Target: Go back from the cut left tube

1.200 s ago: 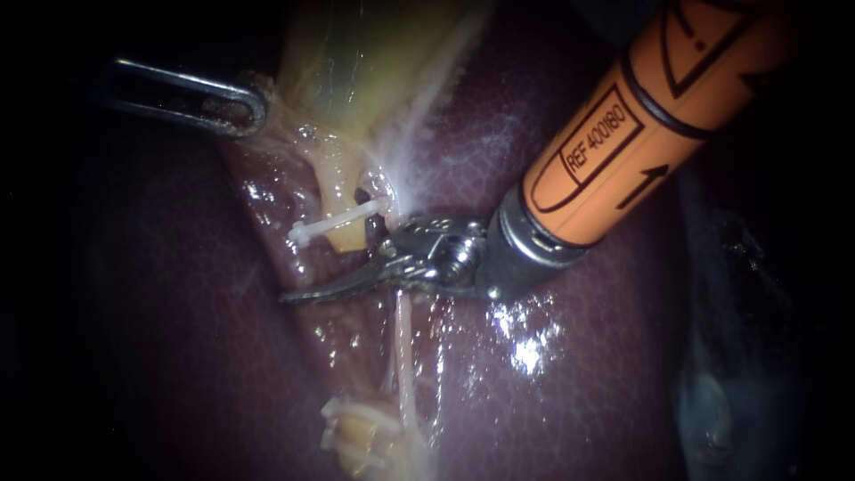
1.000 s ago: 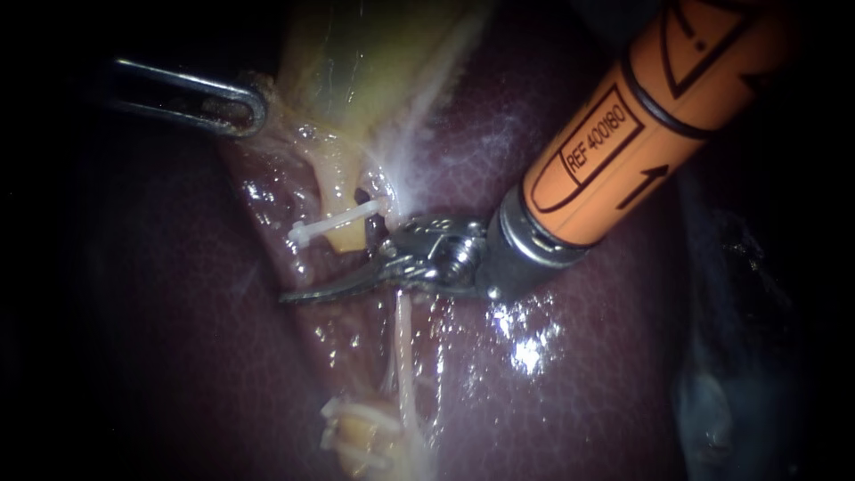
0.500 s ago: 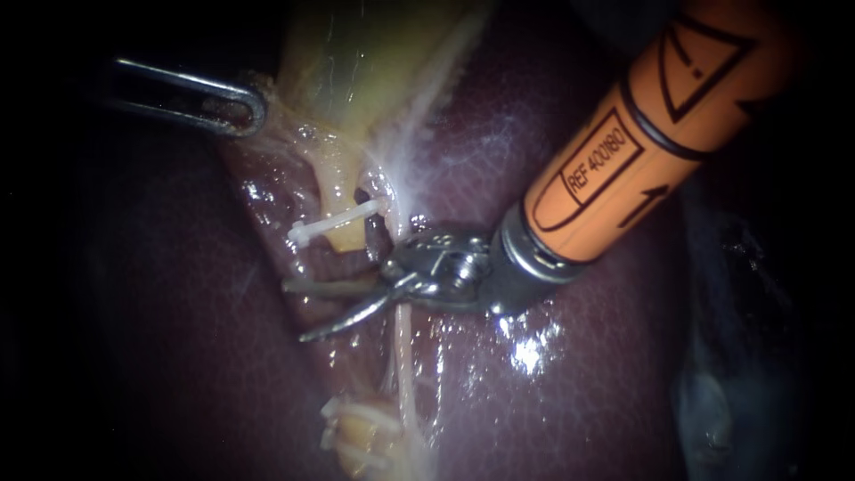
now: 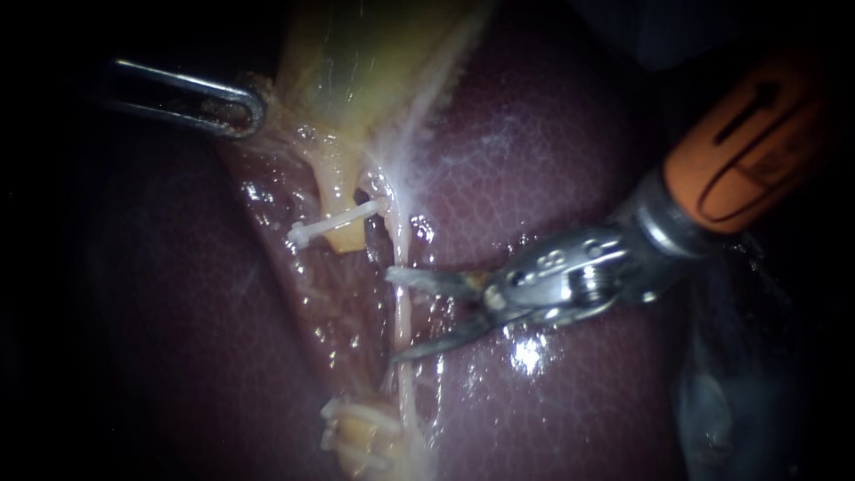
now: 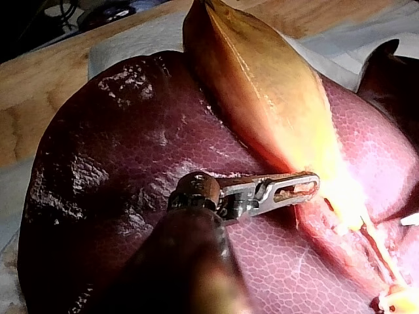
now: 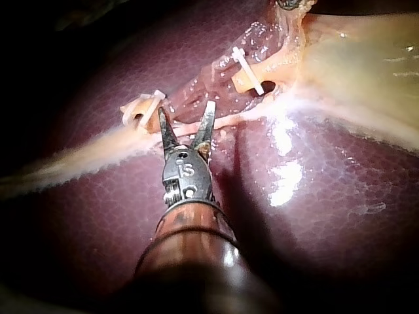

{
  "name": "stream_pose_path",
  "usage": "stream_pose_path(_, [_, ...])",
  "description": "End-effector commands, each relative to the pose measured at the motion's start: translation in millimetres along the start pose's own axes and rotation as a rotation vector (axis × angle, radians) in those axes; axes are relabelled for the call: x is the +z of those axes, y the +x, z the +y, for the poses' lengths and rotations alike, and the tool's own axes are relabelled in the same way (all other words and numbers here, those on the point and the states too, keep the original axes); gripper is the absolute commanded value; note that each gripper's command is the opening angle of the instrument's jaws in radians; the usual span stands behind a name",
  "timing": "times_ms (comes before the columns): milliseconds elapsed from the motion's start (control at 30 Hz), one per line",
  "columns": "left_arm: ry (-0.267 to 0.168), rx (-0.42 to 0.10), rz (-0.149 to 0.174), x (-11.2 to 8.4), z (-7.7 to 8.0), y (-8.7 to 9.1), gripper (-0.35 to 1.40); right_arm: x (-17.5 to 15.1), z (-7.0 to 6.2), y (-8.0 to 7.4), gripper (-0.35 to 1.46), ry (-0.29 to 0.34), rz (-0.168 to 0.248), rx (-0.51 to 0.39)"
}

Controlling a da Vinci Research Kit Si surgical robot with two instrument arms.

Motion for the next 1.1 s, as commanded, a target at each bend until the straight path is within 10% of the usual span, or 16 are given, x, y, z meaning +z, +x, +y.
stream_pose_path(33, [0.0, 0.0, 0.0, 0.0, 0.0, 0.0, -0.35, -0.9, 0.3, 0.1, 1.4, -0.012, -0.01, -0.016])
stream_pose_path(433, [0.005, 0.001, 0.002, 0.0, 0.0, 0.0, -0.35, -6.3, 1.7, -1.0, 1.41, -0.085, -0.164, -0.06])
stream_pose_path(1100, [0.013, 0.031, 0.006, 7.0, 1.3, 3.0, -0.35, -6.3, 1.8, -1.1, 1.43, -0.032, -0.171, -0.017])
